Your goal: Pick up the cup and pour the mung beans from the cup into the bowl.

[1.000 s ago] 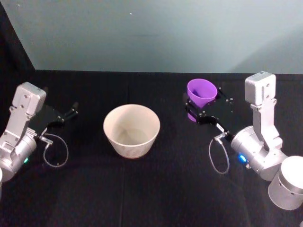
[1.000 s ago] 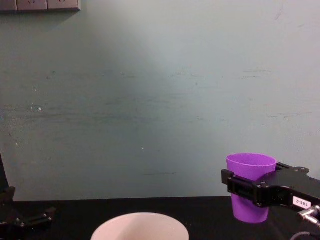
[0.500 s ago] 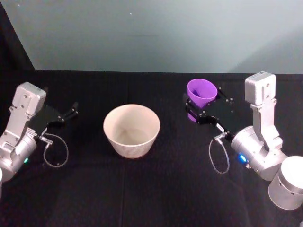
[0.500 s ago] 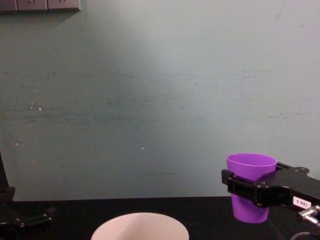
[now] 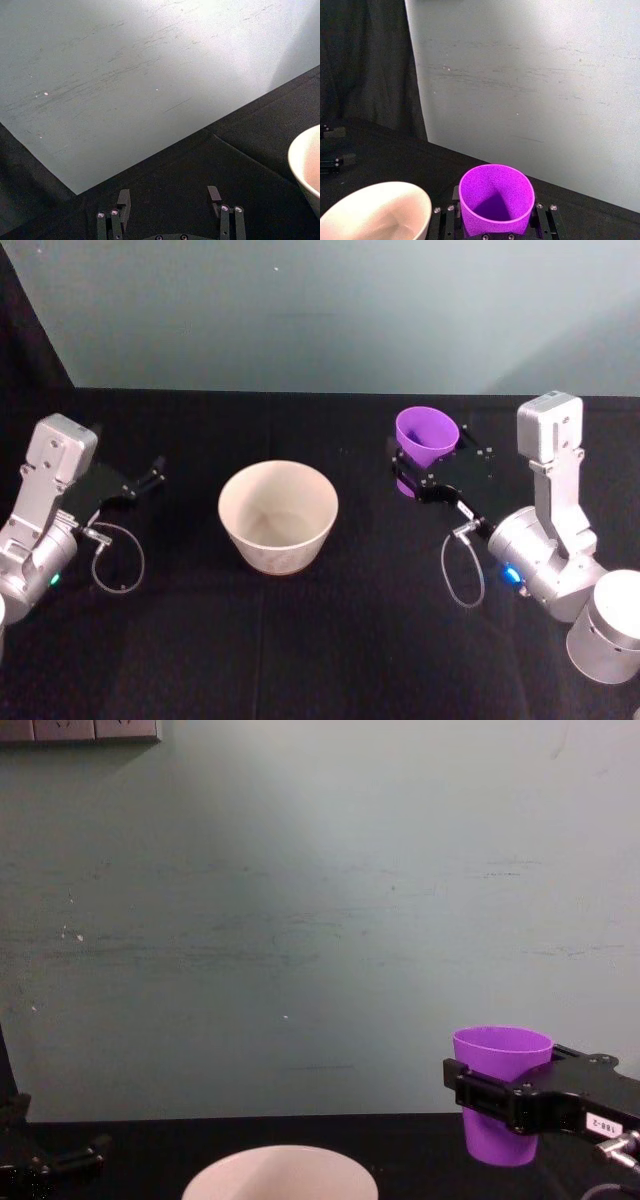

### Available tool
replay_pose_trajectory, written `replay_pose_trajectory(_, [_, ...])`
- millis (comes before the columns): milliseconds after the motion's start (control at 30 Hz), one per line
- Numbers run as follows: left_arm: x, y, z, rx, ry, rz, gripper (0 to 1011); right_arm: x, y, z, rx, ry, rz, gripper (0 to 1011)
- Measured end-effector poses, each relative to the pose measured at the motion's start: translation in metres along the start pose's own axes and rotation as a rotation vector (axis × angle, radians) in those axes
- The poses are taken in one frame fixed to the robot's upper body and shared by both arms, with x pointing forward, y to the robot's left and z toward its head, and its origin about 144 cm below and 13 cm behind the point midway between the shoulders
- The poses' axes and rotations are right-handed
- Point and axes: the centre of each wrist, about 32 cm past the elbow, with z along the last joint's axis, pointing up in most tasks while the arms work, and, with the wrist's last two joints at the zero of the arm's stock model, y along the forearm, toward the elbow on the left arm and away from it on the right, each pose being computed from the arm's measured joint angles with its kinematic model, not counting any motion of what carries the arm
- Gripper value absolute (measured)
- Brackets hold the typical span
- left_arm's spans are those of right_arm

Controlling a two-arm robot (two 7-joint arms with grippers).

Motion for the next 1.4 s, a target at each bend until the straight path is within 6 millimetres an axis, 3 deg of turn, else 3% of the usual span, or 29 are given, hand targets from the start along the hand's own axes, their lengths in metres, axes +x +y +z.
replay_pose_trajectory(1400, [0.0, 0.0, 0.0, 0.0, 0.0, 0.0, 1000, 0.0, 0.0, 0.0, 0.0, 0.0, 0.0, 731])
